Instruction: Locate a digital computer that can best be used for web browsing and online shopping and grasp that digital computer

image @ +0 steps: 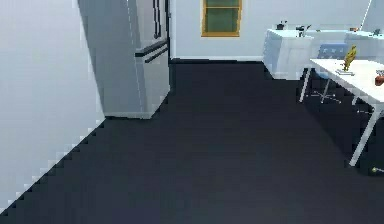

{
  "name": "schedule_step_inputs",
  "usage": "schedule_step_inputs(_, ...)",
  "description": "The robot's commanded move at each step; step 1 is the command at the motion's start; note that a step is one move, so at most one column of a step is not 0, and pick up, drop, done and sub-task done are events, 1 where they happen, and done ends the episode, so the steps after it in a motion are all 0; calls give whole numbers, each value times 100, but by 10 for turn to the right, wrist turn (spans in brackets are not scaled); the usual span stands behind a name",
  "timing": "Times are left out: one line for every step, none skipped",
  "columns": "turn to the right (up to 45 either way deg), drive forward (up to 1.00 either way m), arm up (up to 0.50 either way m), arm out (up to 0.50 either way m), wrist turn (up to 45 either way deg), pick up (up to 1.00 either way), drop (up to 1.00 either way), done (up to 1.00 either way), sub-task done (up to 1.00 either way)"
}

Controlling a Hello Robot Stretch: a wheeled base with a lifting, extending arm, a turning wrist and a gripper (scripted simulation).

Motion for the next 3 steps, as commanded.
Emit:
schedule_step_inputs(0,100,0,0,0,0,0,0,0)
schedule_step_inputs(30,0,0,0,0,0,0,0,0)
schedule_step_inputs(0,100,0,0,0,0,0,0,0)
